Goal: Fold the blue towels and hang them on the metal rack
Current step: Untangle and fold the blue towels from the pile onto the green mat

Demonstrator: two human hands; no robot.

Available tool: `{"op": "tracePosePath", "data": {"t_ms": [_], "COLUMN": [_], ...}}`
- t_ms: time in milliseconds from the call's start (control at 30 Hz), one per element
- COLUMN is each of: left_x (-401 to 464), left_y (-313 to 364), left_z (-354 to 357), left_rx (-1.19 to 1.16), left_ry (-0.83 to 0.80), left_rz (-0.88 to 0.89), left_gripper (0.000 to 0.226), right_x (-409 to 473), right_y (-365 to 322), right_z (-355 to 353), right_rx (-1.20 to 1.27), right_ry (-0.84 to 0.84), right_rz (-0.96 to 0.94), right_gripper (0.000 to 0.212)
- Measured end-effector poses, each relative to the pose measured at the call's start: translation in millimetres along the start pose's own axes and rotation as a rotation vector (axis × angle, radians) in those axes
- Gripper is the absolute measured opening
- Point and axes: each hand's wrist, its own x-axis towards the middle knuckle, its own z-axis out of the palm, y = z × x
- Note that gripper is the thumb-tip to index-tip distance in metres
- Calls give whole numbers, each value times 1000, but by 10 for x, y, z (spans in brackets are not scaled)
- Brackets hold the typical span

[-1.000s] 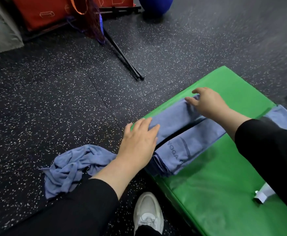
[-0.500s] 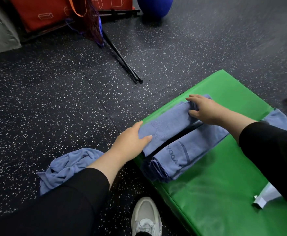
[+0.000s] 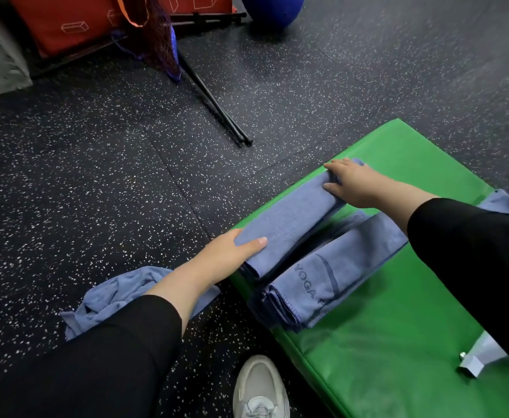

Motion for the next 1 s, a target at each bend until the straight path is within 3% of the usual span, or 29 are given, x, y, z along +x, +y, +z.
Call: {"op": "tracePosePath", "data": {"t_ms": [267, 467, 733, 1000], "left_x": [61, 84, 361, 567], "left_y": [13, 52, 662, 609], "left_z": [-50, -96, -191, 231], "left_rx": [-53, -10, 459, 412], "left_ry": [-57, -125, -97, -115], "left_rz": [-39, -39, 57, 38], "left_gripper": [43, 39, 82, 69], "right_x": [142, 288, 455, 608], "right_y": [121, 94, 82, 64], "right_z": [-59, -221, -354, -374], "right_rx": [-6, -106, -215, -225], "right_ry": [-116, -201, -283, -423], "right_rz": [28, -52, -157, -223], "right_gripper": [61, 60, 60, 55]}}
